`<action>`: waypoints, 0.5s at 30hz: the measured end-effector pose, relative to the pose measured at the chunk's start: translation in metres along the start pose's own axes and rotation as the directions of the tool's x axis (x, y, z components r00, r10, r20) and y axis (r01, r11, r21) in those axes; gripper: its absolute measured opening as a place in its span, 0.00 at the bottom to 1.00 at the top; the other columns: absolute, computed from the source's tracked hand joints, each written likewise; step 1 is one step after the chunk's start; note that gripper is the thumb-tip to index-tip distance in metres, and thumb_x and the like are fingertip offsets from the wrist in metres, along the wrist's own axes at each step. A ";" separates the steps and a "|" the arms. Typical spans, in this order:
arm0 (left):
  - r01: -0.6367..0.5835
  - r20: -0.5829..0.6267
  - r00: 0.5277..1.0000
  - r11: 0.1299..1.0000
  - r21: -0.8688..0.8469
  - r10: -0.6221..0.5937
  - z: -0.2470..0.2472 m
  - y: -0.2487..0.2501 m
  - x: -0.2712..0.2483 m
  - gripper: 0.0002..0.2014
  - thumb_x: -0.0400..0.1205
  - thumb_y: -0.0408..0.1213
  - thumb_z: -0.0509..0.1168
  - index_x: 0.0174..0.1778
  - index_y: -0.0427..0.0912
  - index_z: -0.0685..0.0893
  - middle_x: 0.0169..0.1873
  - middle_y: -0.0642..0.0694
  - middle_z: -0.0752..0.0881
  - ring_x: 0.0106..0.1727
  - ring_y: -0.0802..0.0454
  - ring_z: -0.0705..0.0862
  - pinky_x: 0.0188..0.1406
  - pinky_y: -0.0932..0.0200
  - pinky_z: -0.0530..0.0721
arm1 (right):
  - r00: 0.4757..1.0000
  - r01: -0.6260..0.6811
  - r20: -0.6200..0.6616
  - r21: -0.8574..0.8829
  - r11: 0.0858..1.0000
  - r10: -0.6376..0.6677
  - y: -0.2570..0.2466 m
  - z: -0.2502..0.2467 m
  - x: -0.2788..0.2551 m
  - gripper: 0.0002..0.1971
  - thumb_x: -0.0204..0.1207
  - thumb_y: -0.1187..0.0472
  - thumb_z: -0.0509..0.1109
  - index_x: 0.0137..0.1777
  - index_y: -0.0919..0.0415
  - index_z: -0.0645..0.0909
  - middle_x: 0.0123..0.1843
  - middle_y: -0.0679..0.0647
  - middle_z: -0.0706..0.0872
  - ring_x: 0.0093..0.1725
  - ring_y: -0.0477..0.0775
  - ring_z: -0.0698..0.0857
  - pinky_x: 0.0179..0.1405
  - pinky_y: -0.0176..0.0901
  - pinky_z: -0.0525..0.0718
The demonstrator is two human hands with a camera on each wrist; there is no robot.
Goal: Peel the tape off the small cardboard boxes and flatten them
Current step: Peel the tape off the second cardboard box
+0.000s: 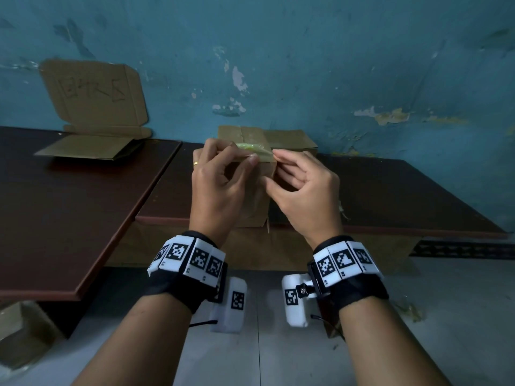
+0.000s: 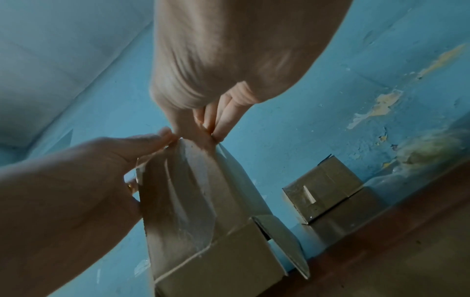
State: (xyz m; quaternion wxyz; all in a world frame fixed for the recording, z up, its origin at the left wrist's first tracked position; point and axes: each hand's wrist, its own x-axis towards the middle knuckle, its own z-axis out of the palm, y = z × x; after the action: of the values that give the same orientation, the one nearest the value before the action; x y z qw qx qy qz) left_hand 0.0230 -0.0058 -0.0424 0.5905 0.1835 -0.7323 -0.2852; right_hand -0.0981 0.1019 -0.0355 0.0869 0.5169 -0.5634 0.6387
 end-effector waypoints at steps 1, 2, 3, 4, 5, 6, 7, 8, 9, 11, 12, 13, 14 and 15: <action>0.000 0.000 1.000 1.000 -0.003 0.000 0.000 0.001 0.000 0.06 0.87 0.42 0.76 0.51 0.44 0.94 0.51 0.52 0.83 0.58 0.48 0.79 0.58 0.55 0.81 | 1.000 0.017 -0.001 -0.020 1.000 -0.017 0.002 0.001 0.000 0.22 0.73 0.77 0.83 0.68 0.69 0.89 0.62 0.58 0.92 0.65 0.46 0.92 0.65 0.44 0.91; 0.000 0.000 1.000 1.000 -0.005 0.000 0.000 0.001 0.000 0.05 0.87 0.42 0.76 0.51 0.45 0.94 0.51 0.53 0.83 0.58 0.48 0.79 0.58 0.54 0.81 | 1.000 0.025 -0.006 -0.031 0.999 -0.025 0.004 0.002 0.001 0.22 0.74 0.79 0.80 0.68 0.69 0.89 0.61 0.59 0.92 0.64 0.47 0.93 0.65 0.44 0.92; 0.000 0.000 1.000 1.000 -0.008 0.000 0.001 0.001 -0.001 0.05 0.87 0.42 0.76 0.51 0.45 0.94 0.51 0.53 0.83 0.58 0.48 0.80 0.59 0.52 0.81 | 1.000 0.027 -0.010 -0.037 0.999 -0.028 0.004 0.002 0.001 0.22 0.74 0.81 0.78 0.68 0.69 0.89 0.61 0.59 0.92 0.64 0.47 0.93 0.64 0.44 0.92; 0.001 0.002 1.000 1.000 -0.013 -0.001 0.001 0.000 -0.001 0.05 0.87 0.42 0.76 0.51 0.45 0.94 0.51 0.53 0.83 0.59 0.47 0.80 0.59 0.49 0.82 | 1.000 0.025 -0.015 -0.041 0.999 -0.026 0.004 0.002 0.002 0.22 0.74 0.81 0.76 0.67 0.68 0.90 0.60 0.58 0.92 0.63 0.46 0.93 0.63 0.44 0.92; 0.003 0.007 1.000 1.000 -0.021 -0.003 0.001 -0.001 -0.001 0.05 0.87 0.42 0.76 0.52 0.45 0.94 0.51 0.54 0.83 0.59 0.46 0.80 0.60 0.46 0.83 | 1.000 0.020 -0.018 -0.043 0.999 -0.021 0.004 0.001 0.003 0.21 0.74 0.82 0.75 0.66 0.68 0.90 0.60 0.58 0.93 0.62 0.46 0.94 0.62 0.43 0.93; 0.006 0.015 1.000 0.999 -0.032 -0.006 0.002 -0.002 -0.001 0.06 0.87 0.42 0.76 0.52 0.45 0.94 0.51 0.54 0.82 0.59 0.45 0.81 0.60 0.43 0.84 | 1.000 0.009 -0.021 -0.043 0.999 -0.010 0.003 0.000 0.003 0.21 0.74 0.82 0.74 0.66 0.68 0.91 0.60 0.57 0.94 0.61 0.44 0.94 0.62 0.41 0.92; 0.011 0.022 1.000 0.999 -0.041 -0.011 0.002 -0.003 -0.001 0.06 0.87 0.43 0.76 0.52 0.45 0.94 0.52 0.54 0.82 0.60 0.45 0.81 0.60 0.41 0.84 | 1.000 -0.006 -0.021 -0.037 0.999 0.005 0.003 -0.002 0.005 0.21 0.75 0.82 0.73 0.65 0.67 0.91 0.59 0.56 0.94 0.61 0.43 0.94 0.61 0.39 0.92; 0.015 0.028 0.999 0.999 -0.045 -0.014 0.002 -0.003 -0.002 0.06 0.87 0.43 0.75 0.52 0.45 0.94 0.52 0.54 0.82 0.60 0.45 0.81 0.60 0.40 0.84 | 0.999 -0.026 -0.018 -0.022 0.999 0.026 0.002 -0.004 0.005 0.21 0.75 0.82 0.73 0.65 0.67 0.92 0.59 0.55 0.95 0.61 0.42 0.94 0.61 0.38 0.91; 0.017 0.031 0.999 0.999 -0.044 -0.015 0.003 -0.003 -0.003 0.06 0.87 0.43 0.75 0.53 0.45 0.94 0.52 0.54 0.82 0.60 0.46 0.81 0.60 0.41 0.84 | 0.999 -0.048 -0.013 0.001 0.999 0.048 0.003 -0.005 0.006 0.21 0.75 0.81 0.73 0.65 0.67 0.92 0.59 0.54 0.95 0.61 0.43 0.94 0.61 0.39 0.91; 0.019 0.031 0.999 0.999 -0.048 -0.018 0.003 -0.001 -0.004 0.05 0.87 0.42 0.76 0.52 0.45 0.94 0.52 0.54 0.83 0.60 0.47 0.81 0.61 0.46 0.84 | 0.996 -0.089 0.002 0.052 0.995 0.089 0.003 -0.009 0.006 0.19 0.76 0.80 0.73 0.65 0.66 0.92 0.59 0.54 0.95 0.61 0.45 0.94 0.63 0.44 0.92; 0.023 0.030 0.999 0.998 -0.056 -0.021 0.003 0.000 -0.004 0.05 0.87 0.42 0.76 0.51 0.46 0.93 0.52 0.54 0.82 0.60 0.48 0.81 0.60 0.49 0.84 | 0.994 -0.105 0.013 0.075 0.992 0.104 0.002 -0.010 0.005 0.19 0.77 0.79 0.74 0.65 0.67 0.92 0.59 0.55 0.95 0.62 0.46 0.94 0.64 0.45 0.92; 0.024 0.026 0.999 0.998 -0.063 -0.023 0.003 0.001 -0.004 0.04 0.87 0.42 0.76 0.49 0.47 0.92 0.51 0.55 0.82 0.60 0.48 0.81 0.59 0.53 0.83 | 0.993 -0.118 0.026 0.096 0.988 0.116 0.001 -0.011 0.004 0.19 0.77 0.79 0.75 0.66 0.67 0.91 0.60 0.55 0.95 0.63 0.46 0.94 0.65 0.45 0.91; 0.023 0.019 1.000 0.998 -0.064 -0.021 0.003 0.001 -0.003 0.03 0.87 0.42 0.76 0.48 0.50 0.90 0.51 0.55 0.82 0.60 0.48 0.81 0.58 0.57 0.82 | 0.992 -0.126 0.041 0.119 0.985 0.122 -0.001 -0.012 0.003 0.19 0.77 0.79 0.76 0.67 0.68 0.91 0.61 0.56 0.95 0.63 0.47 0.93 0.67 0.45 0.91; 0.019 0.013 1.000 0.998 -0.059 -0.019 0.002 0.002 -0.003 0.03 0.87 0.42 0.75 0.48 0.53 0.89 0.51 0.55 0.82 0.59 0.48 0.81 0.57 0.59 0.81 | 0.991 -0.132 0.057 0.141 0.981 0.125 -0.002 -0.012 0.002 0.20 0.77 0.79 0.77 0.68 0.68 0.90 0.63 0.56 0.94 0.65 0.47 0.93 0.68 0.45 0.90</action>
State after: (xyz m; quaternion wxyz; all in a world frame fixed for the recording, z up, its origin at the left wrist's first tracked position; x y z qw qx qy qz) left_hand 0.0214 -0.0025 -0.0437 0.5885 0.1713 -0.7253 -0.3134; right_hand -0.1043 0.1115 -0.0304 -0.0056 0.4998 -0.5498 0.6693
